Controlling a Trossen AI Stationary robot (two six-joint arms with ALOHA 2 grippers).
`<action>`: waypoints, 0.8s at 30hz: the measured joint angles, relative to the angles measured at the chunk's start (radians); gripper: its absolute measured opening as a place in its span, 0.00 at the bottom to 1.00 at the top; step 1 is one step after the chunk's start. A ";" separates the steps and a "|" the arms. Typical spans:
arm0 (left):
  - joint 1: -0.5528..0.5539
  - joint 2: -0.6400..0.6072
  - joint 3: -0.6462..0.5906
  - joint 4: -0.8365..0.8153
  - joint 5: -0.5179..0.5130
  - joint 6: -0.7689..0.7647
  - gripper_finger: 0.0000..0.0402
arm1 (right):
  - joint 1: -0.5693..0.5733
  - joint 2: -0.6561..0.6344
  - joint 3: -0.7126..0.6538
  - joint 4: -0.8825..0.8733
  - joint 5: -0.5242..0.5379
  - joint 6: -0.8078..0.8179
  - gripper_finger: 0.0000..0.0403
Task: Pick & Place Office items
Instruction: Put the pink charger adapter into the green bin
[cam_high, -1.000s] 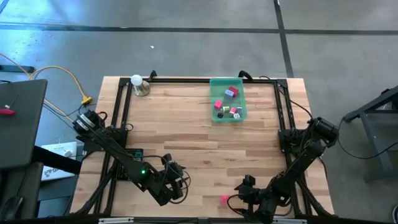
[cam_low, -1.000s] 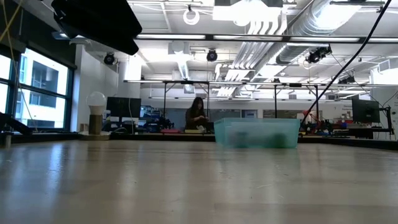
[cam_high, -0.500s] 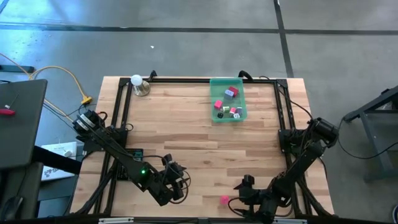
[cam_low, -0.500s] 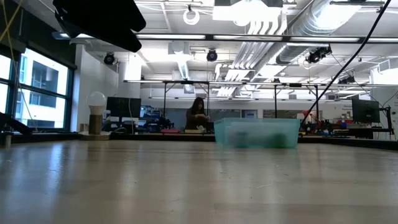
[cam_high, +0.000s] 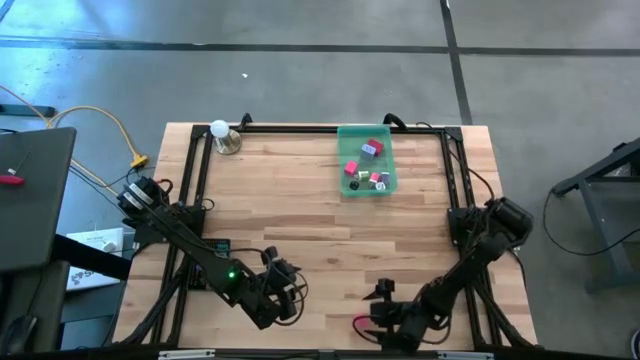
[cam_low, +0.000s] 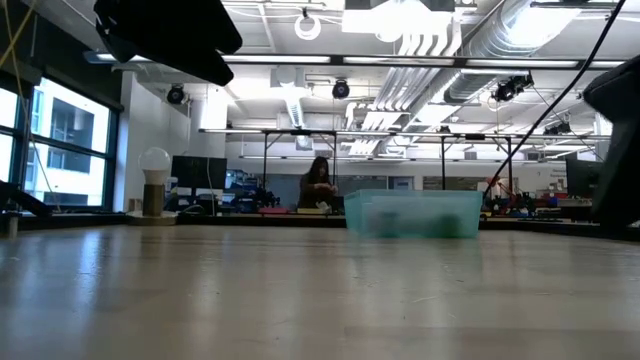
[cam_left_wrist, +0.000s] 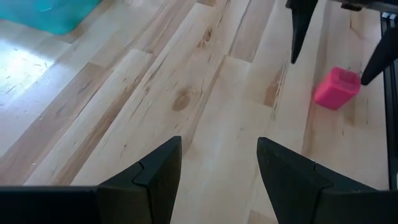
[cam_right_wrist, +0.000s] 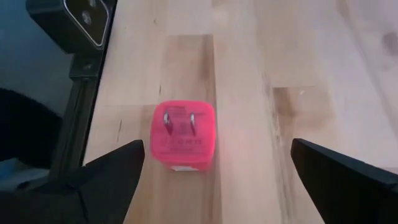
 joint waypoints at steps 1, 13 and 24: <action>0.000 0.000 0.000 0.000 0.000 0.000 0.50 | -0.009 0.000 0.000 0.006 -0.027 -0.001 0.98; -0.001 0.000 0.000 0.000 0.000 0.001 0.50 | -0.040 0.001 0.000 0.048 -0.084 -0.027 0.98; -0.001 0.000 0.000 0.000 0.000 0.005 0.50 | -0.040 0.057 0.000 0.095 -0.109 -0.050 0.98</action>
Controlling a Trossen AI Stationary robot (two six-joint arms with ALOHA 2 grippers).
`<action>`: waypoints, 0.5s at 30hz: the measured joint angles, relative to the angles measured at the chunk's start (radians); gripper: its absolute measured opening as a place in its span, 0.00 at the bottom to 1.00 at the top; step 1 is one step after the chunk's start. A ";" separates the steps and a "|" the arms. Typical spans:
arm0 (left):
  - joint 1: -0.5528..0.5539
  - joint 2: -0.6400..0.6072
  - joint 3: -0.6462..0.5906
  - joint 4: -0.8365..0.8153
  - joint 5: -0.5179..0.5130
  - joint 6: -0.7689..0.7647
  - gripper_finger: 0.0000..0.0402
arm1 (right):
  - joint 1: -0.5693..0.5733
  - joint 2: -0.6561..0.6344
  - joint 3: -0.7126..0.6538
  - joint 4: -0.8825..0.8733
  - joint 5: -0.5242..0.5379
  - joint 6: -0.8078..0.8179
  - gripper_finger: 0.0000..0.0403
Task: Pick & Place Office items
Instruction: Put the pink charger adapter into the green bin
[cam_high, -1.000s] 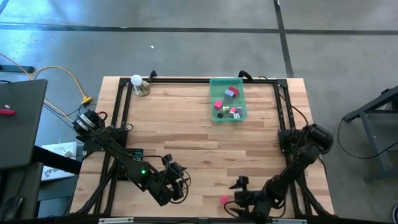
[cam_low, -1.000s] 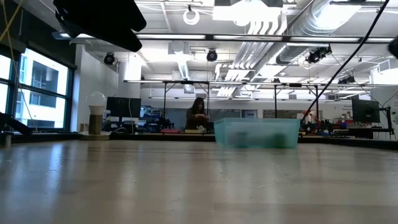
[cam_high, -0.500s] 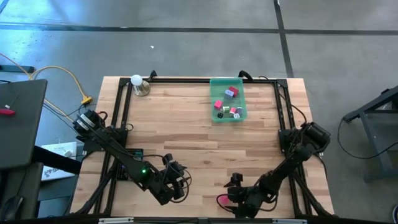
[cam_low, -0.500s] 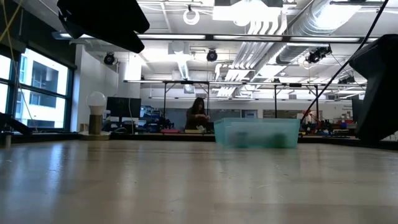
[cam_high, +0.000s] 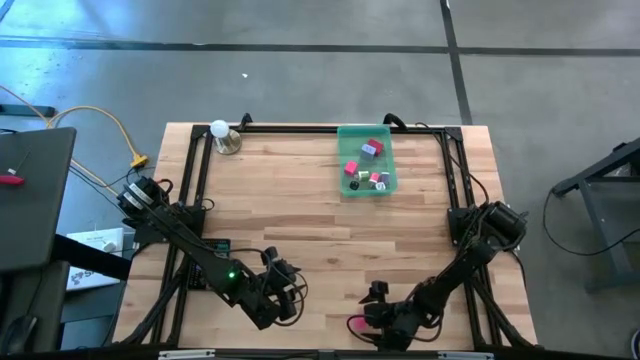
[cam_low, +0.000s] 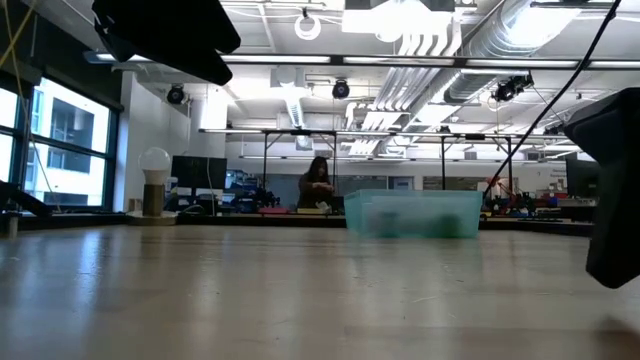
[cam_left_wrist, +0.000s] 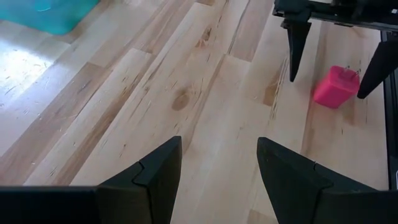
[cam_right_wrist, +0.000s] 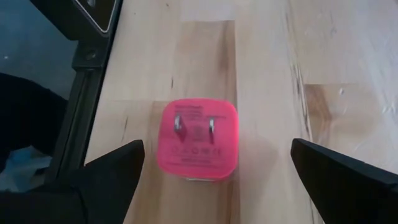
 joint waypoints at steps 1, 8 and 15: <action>0.000 0.000 0.000 0.000 0.000 0.000 0.50 | -0.001 0.000 0.000 0.002 0.000 0.000 0.98; 0.000 0.000 0.000 0.000 -0.002 0.000 0.50 | -0.001 0.000 0.000 0.002 -0.004 0.000 0.89; 0.000 0.000 0.000 0.000 -0.003 -0.001 0.50 | -0.001 0.000 0.000 0.002 -0.004 -0.001 0.68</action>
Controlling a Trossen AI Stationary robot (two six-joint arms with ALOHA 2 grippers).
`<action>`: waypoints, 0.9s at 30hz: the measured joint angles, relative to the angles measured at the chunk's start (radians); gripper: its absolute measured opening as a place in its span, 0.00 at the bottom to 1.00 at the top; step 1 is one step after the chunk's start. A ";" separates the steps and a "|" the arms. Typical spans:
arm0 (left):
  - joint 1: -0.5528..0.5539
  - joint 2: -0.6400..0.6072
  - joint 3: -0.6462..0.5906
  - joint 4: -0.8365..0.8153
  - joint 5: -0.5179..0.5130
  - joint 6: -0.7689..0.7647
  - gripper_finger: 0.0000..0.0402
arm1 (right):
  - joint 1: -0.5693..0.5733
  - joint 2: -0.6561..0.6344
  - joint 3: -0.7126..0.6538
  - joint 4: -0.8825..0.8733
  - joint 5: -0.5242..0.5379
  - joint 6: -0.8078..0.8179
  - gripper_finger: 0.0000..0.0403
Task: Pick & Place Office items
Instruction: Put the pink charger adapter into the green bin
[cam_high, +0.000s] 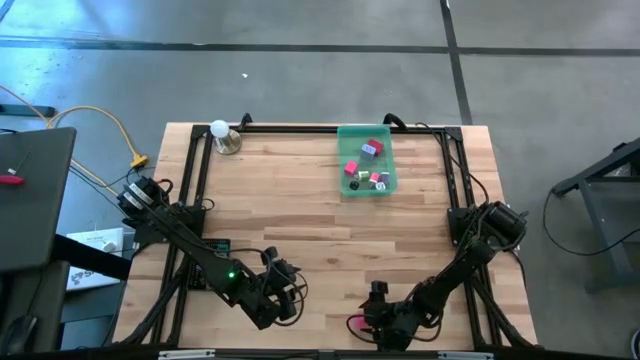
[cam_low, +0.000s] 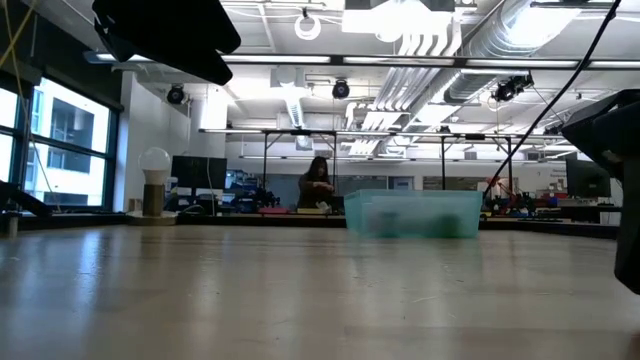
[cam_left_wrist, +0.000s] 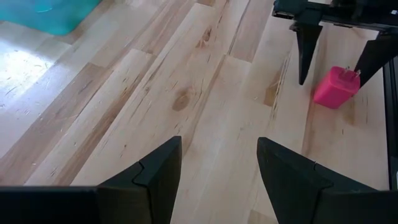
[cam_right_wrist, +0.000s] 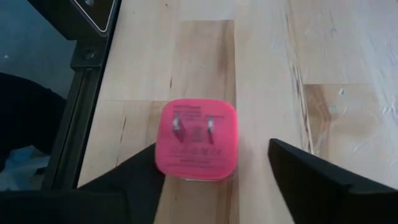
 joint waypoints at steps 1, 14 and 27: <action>0.000 0.000 0.000 0.000 0.000 0.000 0.50 | 0.000 0.000 0.000 0.000 0.000 -0.002 0.65; 0.000 0.000 0.000 0.000 -0.001 0.008 0.50 | 0.000 0.000 0.000 0.001 0.001 -0.036 0.32; -0.002 0.000 0.000 0.000 0.002 -0.016 0.50 | 0.000 -0.036 0.000 -0.005 0.015 -0.051 0.32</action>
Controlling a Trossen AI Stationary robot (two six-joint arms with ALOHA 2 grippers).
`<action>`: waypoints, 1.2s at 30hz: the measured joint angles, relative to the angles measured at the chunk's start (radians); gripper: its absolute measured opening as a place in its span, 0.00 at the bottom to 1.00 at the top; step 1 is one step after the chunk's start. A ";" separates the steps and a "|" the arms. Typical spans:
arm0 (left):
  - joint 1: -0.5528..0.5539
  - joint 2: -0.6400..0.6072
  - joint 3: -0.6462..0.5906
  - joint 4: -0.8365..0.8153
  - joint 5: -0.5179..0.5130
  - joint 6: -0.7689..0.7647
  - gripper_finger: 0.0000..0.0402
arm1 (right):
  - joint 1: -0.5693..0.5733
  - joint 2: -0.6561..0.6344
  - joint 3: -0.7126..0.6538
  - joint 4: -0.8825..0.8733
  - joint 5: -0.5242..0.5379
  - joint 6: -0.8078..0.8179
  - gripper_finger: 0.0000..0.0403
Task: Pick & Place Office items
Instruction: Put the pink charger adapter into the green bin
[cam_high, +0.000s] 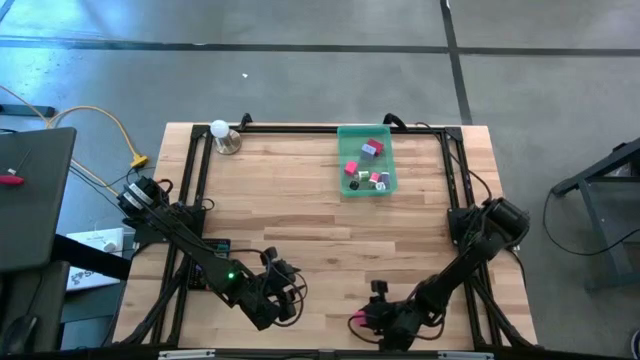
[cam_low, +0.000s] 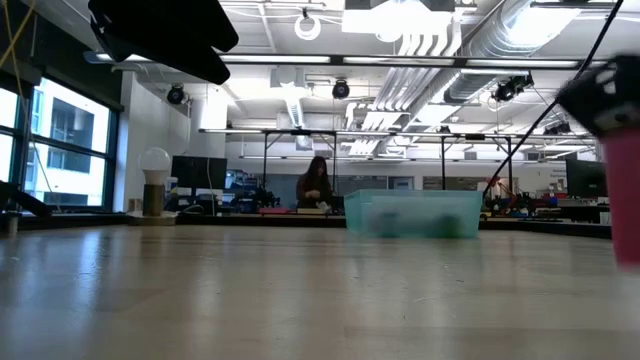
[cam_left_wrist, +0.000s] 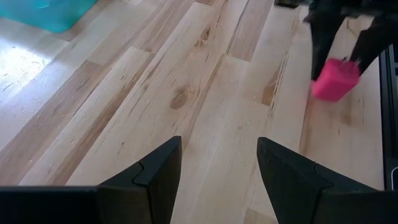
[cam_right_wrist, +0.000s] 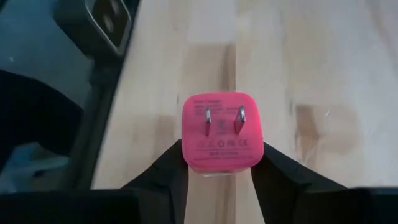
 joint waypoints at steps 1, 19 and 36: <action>0.000 0.000 0.000 0.000 0.000 -0.001 0.50 | 0.001 -0.018 0.000 -0.005 0.005 -0.002 0.32; 0.000 0.000 0.000 0.075 0.003 -0.003 0.50 | -0.264 -0.565 0.001 -0.619 0.296 0.128 0.32; 0.000 0.000 0.000 0.079 0.007 0.009 0.50 | -1.073 -0.484 0.000 -0.636 -0.130 -0.083 0.32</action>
